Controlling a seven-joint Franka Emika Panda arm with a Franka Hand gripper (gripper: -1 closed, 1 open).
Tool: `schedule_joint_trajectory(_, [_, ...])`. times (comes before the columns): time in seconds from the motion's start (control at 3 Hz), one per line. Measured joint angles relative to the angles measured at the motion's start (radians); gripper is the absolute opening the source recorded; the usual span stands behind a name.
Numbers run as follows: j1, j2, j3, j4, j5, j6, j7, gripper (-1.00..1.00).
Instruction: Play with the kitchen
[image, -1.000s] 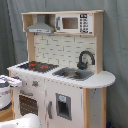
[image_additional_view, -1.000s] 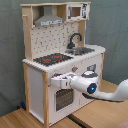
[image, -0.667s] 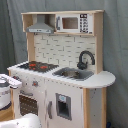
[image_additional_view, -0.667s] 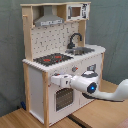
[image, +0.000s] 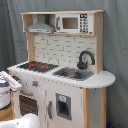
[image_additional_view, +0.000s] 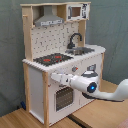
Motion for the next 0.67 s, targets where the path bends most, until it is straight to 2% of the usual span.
schedule_joint_trajectory(0.67, [0.0,0.006,0.001,0.0,0.0,0.0,0.229,-1.0])
